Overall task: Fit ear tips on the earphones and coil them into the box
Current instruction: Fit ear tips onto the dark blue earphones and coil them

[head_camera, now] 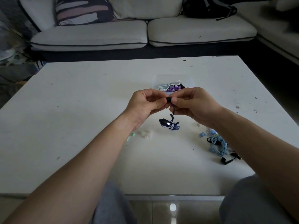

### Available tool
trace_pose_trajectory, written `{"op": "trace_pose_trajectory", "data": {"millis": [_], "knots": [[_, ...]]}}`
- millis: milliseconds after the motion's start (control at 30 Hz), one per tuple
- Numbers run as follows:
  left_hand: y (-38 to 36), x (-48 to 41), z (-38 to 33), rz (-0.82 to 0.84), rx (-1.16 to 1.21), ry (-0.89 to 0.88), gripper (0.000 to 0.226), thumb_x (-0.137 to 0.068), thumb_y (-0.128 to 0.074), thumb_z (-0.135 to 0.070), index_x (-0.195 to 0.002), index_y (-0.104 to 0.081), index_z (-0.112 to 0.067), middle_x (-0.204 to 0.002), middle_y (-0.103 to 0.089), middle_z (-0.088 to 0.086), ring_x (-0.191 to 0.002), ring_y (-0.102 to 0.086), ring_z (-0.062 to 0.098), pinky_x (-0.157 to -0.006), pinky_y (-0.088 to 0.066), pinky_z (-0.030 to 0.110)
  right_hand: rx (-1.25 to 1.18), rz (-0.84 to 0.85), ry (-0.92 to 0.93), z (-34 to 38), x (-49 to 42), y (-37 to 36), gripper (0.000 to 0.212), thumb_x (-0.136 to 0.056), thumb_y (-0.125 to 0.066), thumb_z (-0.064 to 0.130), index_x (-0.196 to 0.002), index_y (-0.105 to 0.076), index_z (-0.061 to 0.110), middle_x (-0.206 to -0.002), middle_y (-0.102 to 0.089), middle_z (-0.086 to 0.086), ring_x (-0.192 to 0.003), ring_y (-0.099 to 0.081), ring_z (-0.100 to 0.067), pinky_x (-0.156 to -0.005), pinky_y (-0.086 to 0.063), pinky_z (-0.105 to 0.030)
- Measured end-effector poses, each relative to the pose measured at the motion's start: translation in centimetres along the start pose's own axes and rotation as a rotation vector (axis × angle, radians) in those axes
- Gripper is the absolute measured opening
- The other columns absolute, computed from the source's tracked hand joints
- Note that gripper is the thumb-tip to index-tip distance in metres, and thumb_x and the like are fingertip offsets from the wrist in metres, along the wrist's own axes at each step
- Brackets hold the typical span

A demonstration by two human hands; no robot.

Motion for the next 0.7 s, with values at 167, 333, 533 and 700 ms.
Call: {"op": "trace_pose_trajectory", "data": {"millis": [167, 333, 533, 700], "knots": [[-0.09, -0.02, -0.36, -0.005, -0.058, -0.035, 0.019, -0.085, -0.066, 0.011, -0.086, -0.07, -0.008, -0.076, -0.074, 0.006, -0.068, -0.072, 0.02, -0.073, -0.057, 0.025, -0.021, 0.033, -0.032, 0.12, 0.01, 0.07, 0.016, -0.093, -0.061, -0.001, -0.086, -0.073, 0.006, -0.079, -0.067, -0.017, -0.069, -0.066, -0.018, -0.07, -0.059, -0.028], [-0.21, 0.12, -0.27, 0.01, -0.111, -0.012, 0.017, -0.084, -0.068, 0.008, -0.087, -0.071, -0.008, -0.075, -0.072, 0.007, -0.069, -0.071, 0.019, -0.072, -0.057, 0.024, 0.037, 0.004, -0.024, 0.09, 0.1, 0.5, 0.009, -0.091, -0.064, -0.002, -0.089, -0.071, 0.003, -0.076, -0.069, -0.013, -0.068, -0.069, -0.018, -0.066, -0.058, -0.025], [0.45, 0.14, 0.02, 0.0, -0.178, 0.017, 0.011, -0.084, -0.071, 0.003, -0.091, -0.069, -0.005, -0.082, -0.07, 0.008, -0.074, -0.07, 0.021, -0.079, -0.059, 0.028, 0.159, -0.037, 0.031, -0.16, -0.07, 0.36, 0.005, -0.09, -0.068, 0.0, -0.093, -0.072, 0.002, -0.077, -0.071, -0.015, -0.073, -0.07, -0.021, -0.078, -0.062, -0.036], [0.25, 0.13, 0.2, 0.012, -0.179, 0.036, 0.01, -0.085, -0.071, 0.001, -0.094, -0.07, -0.002, -0.082, -0.072, 0.012, -0.077, -0.071, 0.022, -0.079, -0.058, 0.028, 0.151, -0.052, 0.026, -0.25, -0.13, 0.56, 0.004, -0.089, -0.069, 0.0, -0.09, -0.072, 0.002, -0.074, -0.071, -0.014, -0.072, -0.07, -0.022, -0.078, -0.062, -0.035]]}}
Point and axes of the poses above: each hand's wrist, its own x-axis away from the middle knuckle, its own y-axis out of the back of the hand, z = x × y, the point moved 6 cm from there along -x, towards the middle knuckle
